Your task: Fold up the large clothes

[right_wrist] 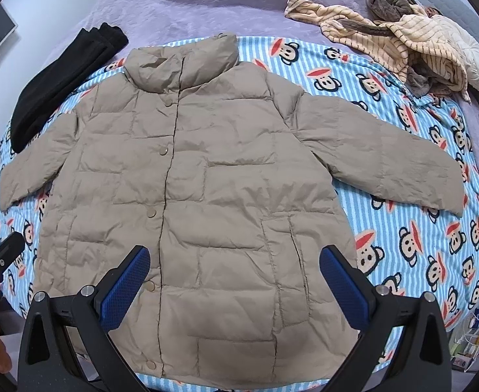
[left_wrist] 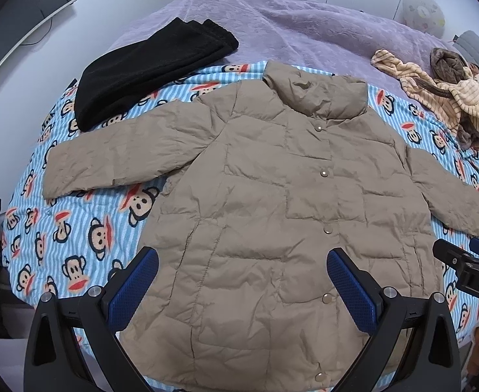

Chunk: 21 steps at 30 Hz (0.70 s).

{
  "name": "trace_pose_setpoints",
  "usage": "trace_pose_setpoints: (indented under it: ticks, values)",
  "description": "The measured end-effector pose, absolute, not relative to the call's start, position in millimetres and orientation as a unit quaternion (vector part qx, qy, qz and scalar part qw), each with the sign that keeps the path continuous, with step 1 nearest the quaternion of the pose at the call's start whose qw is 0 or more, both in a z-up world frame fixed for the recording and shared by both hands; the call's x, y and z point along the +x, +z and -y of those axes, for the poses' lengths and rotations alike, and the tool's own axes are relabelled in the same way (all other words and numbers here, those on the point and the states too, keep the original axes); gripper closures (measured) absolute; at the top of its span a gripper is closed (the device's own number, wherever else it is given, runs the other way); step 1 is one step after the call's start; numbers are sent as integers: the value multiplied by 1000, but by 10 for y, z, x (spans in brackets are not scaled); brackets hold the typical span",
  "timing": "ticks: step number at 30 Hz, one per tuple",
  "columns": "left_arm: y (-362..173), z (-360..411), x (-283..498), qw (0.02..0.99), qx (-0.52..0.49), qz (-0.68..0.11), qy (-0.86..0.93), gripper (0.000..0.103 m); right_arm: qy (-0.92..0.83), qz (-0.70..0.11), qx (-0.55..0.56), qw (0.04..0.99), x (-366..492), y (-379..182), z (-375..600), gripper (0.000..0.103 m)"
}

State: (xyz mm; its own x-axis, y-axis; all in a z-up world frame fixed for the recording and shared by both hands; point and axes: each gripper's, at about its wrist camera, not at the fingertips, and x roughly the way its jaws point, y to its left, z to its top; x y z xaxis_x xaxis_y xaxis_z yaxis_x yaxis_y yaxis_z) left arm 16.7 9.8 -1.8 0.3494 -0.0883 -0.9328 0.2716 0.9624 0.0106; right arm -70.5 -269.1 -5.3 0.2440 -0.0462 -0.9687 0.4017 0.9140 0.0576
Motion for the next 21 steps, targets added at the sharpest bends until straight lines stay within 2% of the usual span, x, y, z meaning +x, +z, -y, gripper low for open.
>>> trace_pose_setpoints:
  ticks: [10, 16, 21]
  values:
    - [-195, -494, 264, 811, 49, -575, -97, 0, -139, -603, 166, 768, -688, -78, 2616, 0]
    - [-541, -913, 498, 782, 13, -615, -98, 0, -84, -576, 260, 770, -696, -128, 2422, 0]
    - [-785, -1517, 853, 784, -34, -617, -66, 0, -66, -579, 313, 750, -574, -312, 2111, 0]
